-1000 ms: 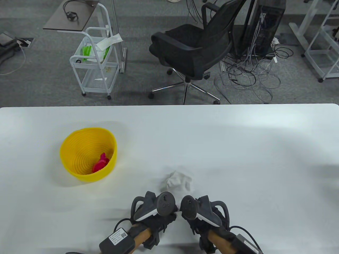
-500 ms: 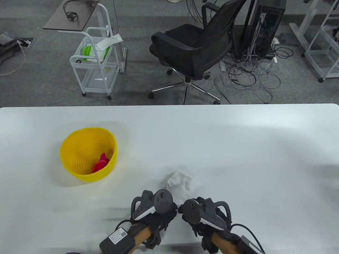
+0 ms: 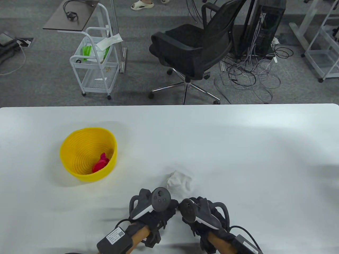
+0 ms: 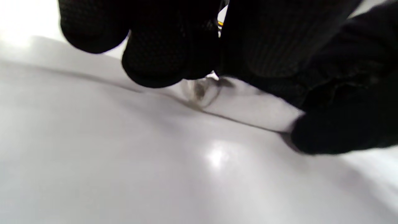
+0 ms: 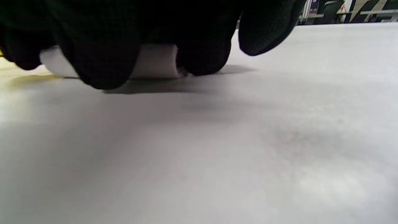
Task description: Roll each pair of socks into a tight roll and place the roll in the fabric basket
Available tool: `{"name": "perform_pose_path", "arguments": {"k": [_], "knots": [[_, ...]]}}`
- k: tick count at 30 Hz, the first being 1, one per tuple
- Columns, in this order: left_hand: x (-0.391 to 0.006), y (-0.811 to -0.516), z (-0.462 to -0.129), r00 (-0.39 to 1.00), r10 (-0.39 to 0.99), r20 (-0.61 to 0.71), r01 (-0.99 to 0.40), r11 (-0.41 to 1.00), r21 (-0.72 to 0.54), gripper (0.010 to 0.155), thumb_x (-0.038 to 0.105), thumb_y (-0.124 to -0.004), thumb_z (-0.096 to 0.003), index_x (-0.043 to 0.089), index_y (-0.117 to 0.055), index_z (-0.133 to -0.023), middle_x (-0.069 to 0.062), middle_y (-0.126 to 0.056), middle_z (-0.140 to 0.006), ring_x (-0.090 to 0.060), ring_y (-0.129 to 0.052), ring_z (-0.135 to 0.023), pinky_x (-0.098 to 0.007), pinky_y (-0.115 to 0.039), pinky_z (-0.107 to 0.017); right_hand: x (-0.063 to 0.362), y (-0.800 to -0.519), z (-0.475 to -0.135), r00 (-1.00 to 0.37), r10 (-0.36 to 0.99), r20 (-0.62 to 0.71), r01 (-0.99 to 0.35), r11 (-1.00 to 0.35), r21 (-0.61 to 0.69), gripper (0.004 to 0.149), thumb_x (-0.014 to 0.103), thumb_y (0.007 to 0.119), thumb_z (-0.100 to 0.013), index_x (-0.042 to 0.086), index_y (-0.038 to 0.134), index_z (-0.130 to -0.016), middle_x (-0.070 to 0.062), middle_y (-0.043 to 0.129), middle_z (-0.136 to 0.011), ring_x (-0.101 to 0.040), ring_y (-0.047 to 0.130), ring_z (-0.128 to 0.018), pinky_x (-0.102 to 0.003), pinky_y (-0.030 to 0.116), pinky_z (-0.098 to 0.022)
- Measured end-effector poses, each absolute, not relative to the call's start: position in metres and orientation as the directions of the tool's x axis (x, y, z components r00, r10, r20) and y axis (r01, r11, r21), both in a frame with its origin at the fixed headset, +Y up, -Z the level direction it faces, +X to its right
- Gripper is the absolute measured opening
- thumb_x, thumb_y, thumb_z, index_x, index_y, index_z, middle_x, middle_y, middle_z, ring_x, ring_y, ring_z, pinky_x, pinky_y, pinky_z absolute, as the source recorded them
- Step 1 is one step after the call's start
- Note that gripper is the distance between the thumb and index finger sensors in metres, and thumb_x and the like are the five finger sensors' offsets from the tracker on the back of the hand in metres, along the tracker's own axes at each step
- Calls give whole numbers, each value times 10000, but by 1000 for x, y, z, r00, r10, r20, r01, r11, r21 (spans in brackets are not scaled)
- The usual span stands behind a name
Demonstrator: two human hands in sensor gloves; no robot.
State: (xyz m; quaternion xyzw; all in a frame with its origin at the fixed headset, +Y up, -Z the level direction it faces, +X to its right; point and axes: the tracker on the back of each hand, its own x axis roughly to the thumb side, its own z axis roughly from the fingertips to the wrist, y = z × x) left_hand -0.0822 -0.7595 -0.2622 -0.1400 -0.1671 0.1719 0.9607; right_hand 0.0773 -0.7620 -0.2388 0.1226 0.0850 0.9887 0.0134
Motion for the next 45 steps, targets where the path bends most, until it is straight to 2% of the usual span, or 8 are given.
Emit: {"name": "perform_pose_path", "arguments": {"k": [9,15,19,22,28,35,41,45], "knots": [[-76,-764,-258,909,272,317,-169,933,-318,524,441,-935,-318,333,-879,-827,0,-897,-786,-186,-953,-542,-434,-785,-475,82,-759,-244,-973,117,201,-76,-976,204,419,404,825,-406,393,824,-824,132,882,-855,-105,943,-719,-482,732,-646],[-71,-765,-256,906,260,334,-162,942,-294,447,395,-837,-378,285,-874,-810,-26,-906,-741,-197,-952,-506,-440,-782,-462,90,-755,-248,-968,181,173,-135,-960,247,416,420,828,-404,388,839,-818,123,909,-844,-107,961,-716,-480,743,-637],[-72,-766,-258,904,277,325,-180,937,-300,430,391,-776,-398,283,-892,-797,-33,-918,-723,-199,-954,-493,-442,-783,-454,99,-737,-250,-952,246,180,-215,-961,176,399,422,845,-397,384,862,-794,118,922,-830,-119,963,-712,-485,746,-629],[-72,-765,-258,905,275,323,-182,940,-290,427,398,-766,-399,285,-896,-790,-32,-922,-709,-195,-956,-481,-440,-786,-447,98,-733,-246,-938,271,217,-232,-954,189,389,424,854,-392,384,875,-779,121,930,-819,-119,967,-705,-485,749,-627],[-73,-766,-257,905,282,318,-191,939,-286,428,409,-761,-401,280,-902,-784,-32,-932,-696,-196,-962,-464,-440,-791,-437,84,-746,-240,-948,159,275,-82,-959,272,444,464,824,-398,400,822,-837,129,867,-900,-140,913,-801,-496,723,-650],[-78,-760,-259,907,315,280,-227,924,-307,458,417,-782,-394,268,-919,-805,-39,-954,-725,-216,-995,-485,-450,-801,-436,89,-759,-246,-959,194,206,-128,-947,296,460,477,822,-397,436,788,-854,142,821,-943,-154,862,-860,-506,700,-668],[-89,-747,-261,912,297,284,-243,947,-213,479,433,-794,-384,279,-905,-823,-32,-941,-771,-224,-992,-525,-461,-784,-469,85,-763,-245,-969,133,207,-76,-962,263,516,474,855,-382,428,737,-883,142,778,-971,-141,823,-869,-503,687,-678],[-87,-750,-261,893,332,304,-254,929,-270,480,470,-833,-363,300,-935,-800,-31,-939,-779,-222,-990,-530,-461,-781,-475,84,-764,-245,-973,116,198,-67,-969,239,489,441,848,-397,428,748,-875,152,793,-951,-129,838,-850,-497,691,-675]]}}
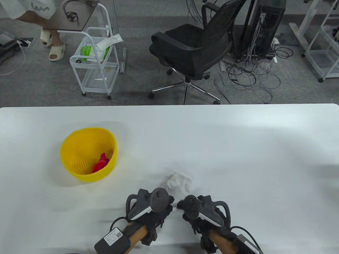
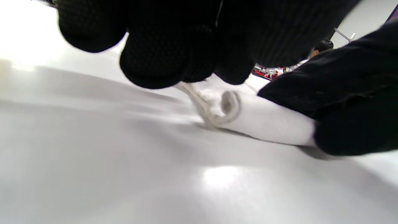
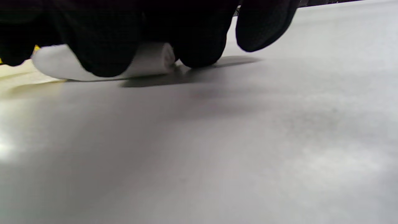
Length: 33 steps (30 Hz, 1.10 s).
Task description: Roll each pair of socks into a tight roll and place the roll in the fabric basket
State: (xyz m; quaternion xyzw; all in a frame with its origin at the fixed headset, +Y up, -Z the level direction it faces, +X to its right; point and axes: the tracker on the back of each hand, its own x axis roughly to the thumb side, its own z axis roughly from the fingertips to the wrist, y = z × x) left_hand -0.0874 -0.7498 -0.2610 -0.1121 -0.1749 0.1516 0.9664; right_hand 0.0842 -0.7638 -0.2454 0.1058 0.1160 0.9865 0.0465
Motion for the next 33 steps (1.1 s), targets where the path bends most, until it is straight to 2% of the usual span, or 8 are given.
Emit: {"name": "perform_pose_path", "arguments": {"k": [5,8,14,19,22,27,33], "knots": [[-79,-759,-259,910,258,324,-162,942,-295,539,485,-892,-330,290,-899,-832,-16,-922,-789,-206,-980,-541,-454,-779,-484,88,-763,-248,-974,152,169,-110,-966,235,440,428,807,-417,443,774,-855,175,825,-915,-115,856,-832,-487,696,-676],[-74,-763,-258,915,221,339,-138,958,-252,519,454,-900,-330,283,-878,-820,-17,-920,-761,-200,-969,-507,-448,-781,-478,90,-762,-249,-972,175,158,-134,-962,237,429,426,800,-419,435,789,-847,169,844,-897,-115,859,-833,-488,697,-675],[-73,-764,-258,912,235,336,-155,957,-247,440,399,-809,-385,265,-905,-793,-36,-941,-722,-205,-977,-480,-453,-783,-461,91,-762,-250,-969,191,154,-152,-960,235,420,435,793,-423,416,803,-843,142,884,-867,-116,885,-812,-492,701,-673],[-74,-765,-258,914,267,304,-186,944,-271,430,400,-783,-394,264,-917,-779,-37,-951,-702,-202,-980,-463,-451,-788,-449,92,-742,-245,-958,190,217,-164,-977,132,406,448,821,-404,414,841,-808,142,888,-870,-131,883,-825,-499,699,-674],[-75,-765,-258,915,270,301,-188,943,-275,429,403,-776,-398,265,-915,-780,-36,-950,-699,-201,-979,-461,-449,-788,-448,88,-739,-240,-937,221,272,-173,-967,189,409,464,823,-397,404,853,-800,141,896,-863,-135,886,-823,-502,697,-675],[-75,-766,-258,913,280,298,-199,941,-275,435,409,-761,-400,261,-904,-783,-39,-944,-697,-202,-973,-454,-449,-786,-445,83,-747,-240,-946,145,289,-76,-969,235,433,479,804,-404,400,833,-828,139,865,-909,-154,859,-865,-515,689,-675],[-76,-765,-258,917,285,278,-202,935,-292,448,414,-754,-402,259,-896,-798,-40,-936,-716,-205,-974,-469,-451,-784,-453,89,-755,-246,-953,212,216,-150,-951,271,427,495,798,-402,428,825,-823,147,858,-919,-150,860,-868,-510,694,-675]]}}
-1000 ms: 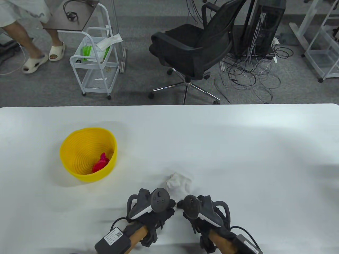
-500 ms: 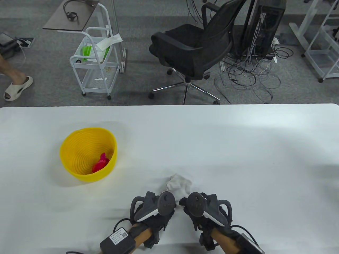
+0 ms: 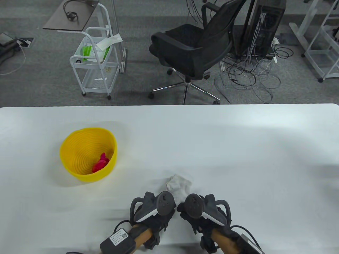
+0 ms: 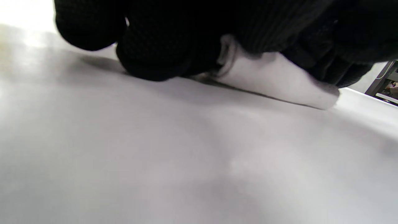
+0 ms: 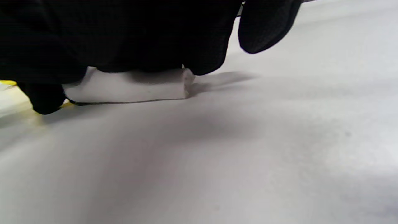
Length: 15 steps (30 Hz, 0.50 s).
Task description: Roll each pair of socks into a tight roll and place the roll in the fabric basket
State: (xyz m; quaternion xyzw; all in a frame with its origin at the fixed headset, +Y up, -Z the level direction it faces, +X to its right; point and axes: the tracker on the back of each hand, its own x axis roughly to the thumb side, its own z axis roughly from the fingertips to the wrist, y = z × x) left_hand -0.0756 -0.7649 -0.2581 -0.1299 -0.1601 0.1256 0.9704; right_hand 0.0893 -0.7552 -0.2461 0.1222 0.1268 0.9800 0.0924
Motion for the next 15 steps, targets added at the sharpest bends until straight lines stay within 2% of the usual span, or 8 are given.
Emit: {"name": "perform_pose_path", "arguments": {"k": [3,7,15], "knots": [[-77,-762,-258,916,301,265,-218,929,-301,485,459,-781,-386,255,-905,-808,-40,-939,-744,-221,-986,-497,-458,-785,-459,88,-758,-246,-961,189,203,-136,-958,251,434,491,806,-400,433,808,-830,152,847,-929,-152,854,-876,-511,696,-673],[-76,-754,-253,930,245,275,-183,956,-231,530,488,-807,-369,278,-853,-854,-30,-882,-826,-226,-964,-588,-459,-765,-497,87,-761,-246,-971,138,196,-92,-969,229,457,480,817,-399,432,771,-851,147,825,-953,-157,849,-882,-511,698,-671],[-72,-759,-252,930,205,304,-132,960,-246,548,491,-862,-345,266,-887,-843,-33,-892,-831,-224,-970,-591,-460,-771,-499,85,-765,-246,-976,102,194,-57,-973,223,518,450,856,-389,439,719,-889,154,782,-977,-142,826,-883,-506,686,-680]]}}
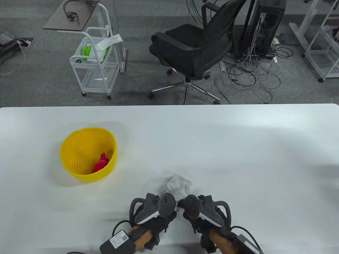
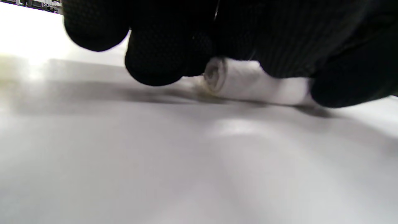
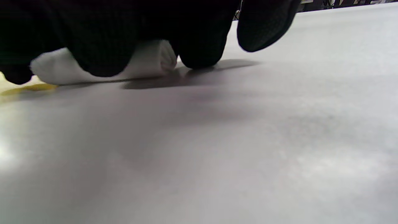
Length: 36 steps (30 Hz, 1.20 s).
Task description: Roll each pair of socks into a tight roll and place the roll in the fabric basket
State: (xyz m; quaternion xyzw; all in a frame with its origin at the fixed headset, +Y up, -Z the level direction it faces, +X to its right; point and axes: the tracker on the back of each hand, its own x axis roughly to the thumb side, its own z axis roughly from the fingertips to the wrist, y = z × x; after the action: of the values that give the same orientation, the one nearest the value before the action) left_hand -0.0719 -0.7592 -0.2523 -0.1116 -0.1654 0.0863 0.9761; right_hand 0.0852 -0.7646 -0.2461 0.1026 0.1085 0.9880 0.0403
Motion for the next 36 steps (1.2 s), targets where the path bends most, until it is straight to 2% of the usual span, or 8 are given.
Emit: {"name": "perform_pose_path", "arguments": {"k": [8,12,18,20,24,36], "knots": [[-71,-761,-255,923,201,328,-124,963,-239,464,404,-870,-360,259,-911,-799,-39,-935,-761,-206,-989,-521,-453,-793,-468,88,-763,-248,-971,156,181,-111,-965,237,461,422,823,-414,432,760,-870,149,837,-921,-121,867,-832,-497,692,-679],[-71,-761,-256,918,207,338,-125,960,-249,435,391,-802,-391,254,-917,-787,-45,-940,-744,-205,-987,-506,-451,-793,-460,87,-761,-247,-968,156,196,-109,-966,233,446,424,810,-418,419,776,-863,139,869,-896,-125,874,-830,-502,690,-679],[-72,-762,-257,918,232,321,-147,953,-266,427,394,-773,-401,260,-919,-779,-47,-942,-728,-206,-981,-492,-451,-790,-453,84,-739,-241,-955,152,253,-119,-983,143,422,426,841,-401,380,843,-820,110,900,-879,-161,871,-845,-517,687,-674],[-72,-762,-257,919,233,319,-149,953,-265,426,397,-771,-402,262,-919,-777,-44,-942,-727,-202,-982,-487,-448,-792,-451,81,-736,-238,-948,158,277,-119,-981,151,413,423,851,-396,367,862,-804,102,920,-856,-163,890,-823,-519,696,-665],[-73,-762,-257,919,243,311,-161,951,-266,428,401,-769,-401,259,-918,-776,-47,-943,-722,-203,-981,-477,-450,-791,-446,77,-746,-236,-949,111,294,-46,-975,218,434,424,848,-399,359,844,-828,95,898,-886,-176,867,-850,-529,685,-667],[-75,-761,-258,920,258,296,-179,947,-267,448,432,-780,-389,257,-926,-774,-49,-954,-718,-211,-991,-470,-455,-795,-442,82,-756,-243,-967,125,221,-70,-968,240,470,434,859,-395,400,788,-858,126,842,-938,-173,829,-892,-526,683,-671]]}}
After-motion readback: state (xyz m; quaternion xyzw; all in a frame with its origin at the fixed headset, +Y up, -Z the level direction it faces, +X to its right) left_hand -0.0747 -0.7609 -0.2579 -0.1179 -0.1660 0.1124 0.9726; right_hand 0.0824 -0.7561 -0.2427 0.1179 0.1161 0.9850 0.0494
